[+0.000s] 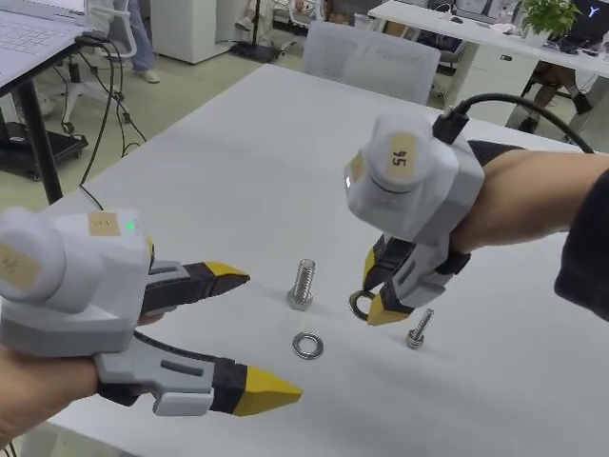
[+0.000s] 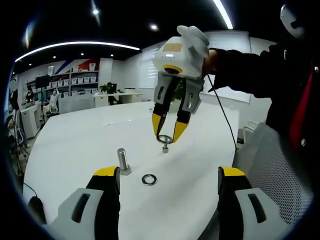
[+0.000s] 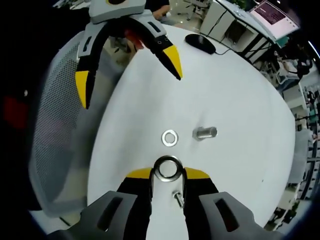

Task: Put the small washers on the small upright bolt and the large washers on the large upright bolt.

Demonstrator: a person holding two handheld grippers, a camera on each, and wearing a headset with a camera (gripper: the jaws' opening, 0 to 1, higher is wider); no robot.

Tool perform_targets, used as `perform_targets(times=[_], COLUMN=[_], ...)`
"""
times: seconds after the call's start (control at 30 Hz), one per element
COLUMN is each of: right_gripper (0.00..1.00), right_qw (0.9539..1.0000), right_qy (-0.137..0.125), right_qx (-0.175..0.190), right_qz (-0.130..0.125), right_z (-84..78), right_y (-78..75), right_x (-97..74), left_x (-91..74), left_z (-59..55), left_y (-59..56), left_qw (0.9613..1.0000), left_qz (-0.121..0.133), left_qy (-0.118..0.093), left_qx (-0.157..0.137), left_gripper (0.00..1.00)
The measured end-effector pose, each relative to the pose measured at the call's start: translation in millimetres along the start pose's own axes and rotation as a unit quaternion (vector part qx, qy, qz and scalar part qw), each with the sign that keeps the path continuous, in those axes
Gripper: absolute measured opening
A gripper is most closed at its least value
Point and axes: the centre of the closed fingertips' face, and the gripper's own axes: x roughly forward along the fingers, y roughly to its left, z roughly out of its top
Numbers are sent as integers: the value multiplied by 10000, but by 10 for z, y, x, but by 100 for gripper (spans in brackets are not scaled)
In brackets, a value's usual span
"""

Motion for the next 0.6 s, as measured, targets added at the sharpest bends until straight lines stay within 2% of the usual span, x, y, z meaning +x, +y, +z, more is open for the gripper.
perform_targets(times=[0.27, 0.6], right_gripper=[23, 23], right_qw=[10000, 9998], right_qy=[-53, -87], right_qx=[-43, -136], right_qz=[-39, -99], right_z=[57, 131], right_y=[-30, -142], right_x=[-12, -32], left_x=[-42, -108], left_z=[-15, -46], left_y=[60, 136], left_qw=[9998, 9991], left_qz=[174, 411], left_qy=[-35, -63], left_qx=[-38, -108], left_gripper=[80, 80])
